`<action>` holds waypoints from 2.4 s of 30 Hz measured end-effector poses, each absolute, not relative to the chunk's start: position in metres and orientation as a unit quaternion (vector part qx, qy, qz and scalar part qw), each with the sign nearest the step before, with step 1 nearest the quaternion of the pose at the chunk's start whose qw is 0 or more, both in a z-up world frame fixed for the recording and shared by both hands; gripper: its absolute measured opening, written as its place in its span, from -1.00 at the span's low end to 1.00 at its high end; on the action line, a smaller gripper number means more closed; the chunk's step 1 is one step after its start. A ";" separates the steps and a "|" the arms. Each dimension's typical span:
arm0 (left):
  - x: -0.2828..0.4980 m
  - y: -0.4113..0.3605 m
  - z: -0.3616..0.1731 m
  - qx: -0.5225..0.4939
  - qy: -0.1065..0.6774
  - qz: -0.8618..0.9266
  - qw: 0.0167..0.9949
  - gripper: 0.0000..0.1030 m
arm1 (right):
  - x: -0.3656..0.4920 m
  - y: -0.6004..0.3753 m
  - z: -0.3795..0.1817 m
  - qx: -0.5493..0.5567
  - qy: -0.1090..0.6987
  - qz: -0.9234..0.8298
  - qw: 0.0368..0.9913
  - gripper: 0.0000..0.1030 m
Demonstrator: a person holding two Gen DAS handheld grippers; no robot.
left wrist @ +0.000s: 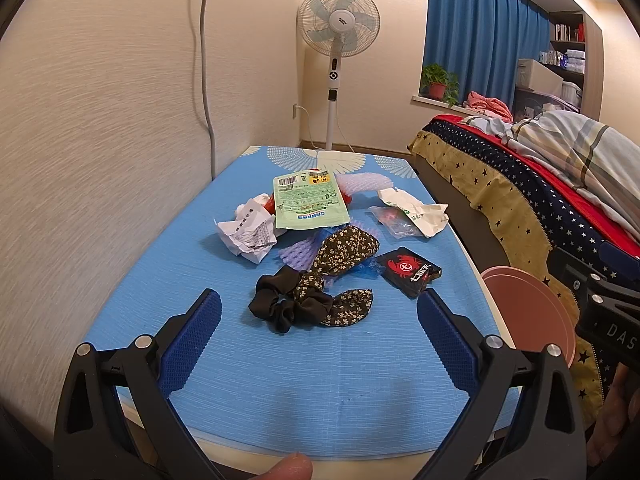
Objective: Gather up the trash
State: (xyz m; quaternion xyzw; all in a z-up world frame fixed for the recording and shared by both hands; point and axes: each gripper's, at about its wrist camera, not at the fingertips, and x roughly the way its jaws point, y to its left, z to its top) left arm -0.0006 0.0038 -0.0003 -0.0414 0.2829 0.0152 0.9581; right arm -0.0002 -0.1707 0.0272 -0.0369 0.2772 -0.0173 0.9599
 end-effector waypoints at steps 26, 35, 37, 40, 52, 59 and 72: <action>0.007 0.011 -0.005 -0.061 0.285 0.029 0.956 0.84 | 0.010 -0.169 0.018 -0.001 0.294 0.016 0.956 0.28; 0.031 0.024 -0.017 -0.094 0.292 0.060 0.950 0.62 | 0.038 -0.161 0.010 0.043 0.298 0.058 0.952 -0.16; 0.038 0.029 -0.023 -0.096 0.297 0.072 0.947 0.50 | 0.047 -0.159 0.004 0.054 0.303 0.063 0.950 -0.23; 0.047 0.038 -0.033 -0.107 0.308 0.089 0.941 0.40 | 0.061 -0.155 -0.007 0.073 0.311 0.070 0.945 -0.29; 0.090 0.056 -0.080 -0.145 0.373 0.116 0.909 0.23 | 0.104 -0.129 -0.047 0.093 0.350 0.113 0.925 -0.29; 0.090 0.064 -0.079 -0.159 0.375 0.125 0.905 -0.79 | 0.123 -0.110 -0.062 0.081 0.371 0.135 0.915 -0.29; 0.078 0.086 -0.067 -0.183 0.353 0.194 0.897 -0.80 | 0.162 -0.074 -0.085 0.035 0.408 0.146 0.900 -0.30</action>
